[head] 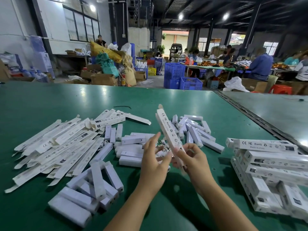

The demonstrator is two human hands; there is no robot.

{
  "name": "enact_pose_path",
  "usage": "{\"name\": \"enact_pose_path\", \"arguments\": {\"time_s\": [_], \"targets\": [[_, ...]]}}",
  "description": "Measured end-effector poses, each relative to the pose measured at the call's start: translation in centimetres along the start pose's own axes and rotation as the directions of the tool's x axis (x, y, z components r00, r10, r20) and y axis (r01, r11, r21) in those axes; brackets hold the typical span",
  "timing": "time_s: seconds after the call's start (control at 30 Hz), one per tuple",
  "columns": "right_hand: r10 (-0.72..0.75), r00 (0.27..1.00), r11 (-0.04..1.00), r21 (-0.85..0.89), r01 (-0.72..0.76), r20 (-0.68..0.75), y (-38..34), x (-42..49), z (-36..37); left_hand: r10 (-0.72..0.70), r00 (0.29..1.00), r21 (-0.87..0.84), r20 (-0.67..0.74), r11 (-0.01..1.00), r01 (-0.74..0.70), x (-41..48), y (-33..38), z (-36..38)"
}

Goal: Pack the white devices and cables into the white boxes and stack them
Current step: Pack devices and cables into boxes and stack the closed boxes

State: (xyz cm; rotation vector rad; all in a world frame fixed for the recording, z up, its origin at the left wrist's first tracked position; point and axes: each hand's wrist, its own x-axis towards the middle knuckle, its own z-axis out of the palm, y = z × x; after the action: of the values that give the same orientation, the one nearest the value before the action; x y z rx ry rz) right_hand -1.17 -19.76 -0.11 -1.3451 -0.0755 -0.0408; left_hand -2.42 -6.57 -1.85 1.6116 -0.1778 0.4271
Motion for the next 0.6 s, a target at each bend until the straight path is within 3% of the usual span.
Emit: {"name": "enact_pose_path", "arguments": {"time_s": [0.07, 0.17, 0.43, 0.6], "targets": [[-0.057, 0.997, 0.998, -0.038, 0.055, -0.058, 0.2, 0.2, -0.2, 0.079, 0.995, 0.157, 0.067, 0.984, -0.089, -0.3, -0.3, 0.2], [-0.097, 0.993, 0.990, -0.105, 0.090, -0.063, 0.7, 0.4, -0.4, 0.121, 0.989, 0.220, 0.084, 0.966, -0.137, -0.4, -0.4, 0.4], [-0.036, 0.997, 0.998, 0.056, 0.032, 0.071, 0.4, 0.5, -0.9, 0.140, 0.990, 0.144, -0.031, 0.981, -0.134, 0.2, 0.5, -0.7], [-0.055, 0.972, 0.998, -0.022, 0.062, 0.229, 0.1, 0.4, -0.9, 0.149, 0.989, 0.116, -0.007, 0.982, -0.147, 0.4, 0.4, -1.1]]}}
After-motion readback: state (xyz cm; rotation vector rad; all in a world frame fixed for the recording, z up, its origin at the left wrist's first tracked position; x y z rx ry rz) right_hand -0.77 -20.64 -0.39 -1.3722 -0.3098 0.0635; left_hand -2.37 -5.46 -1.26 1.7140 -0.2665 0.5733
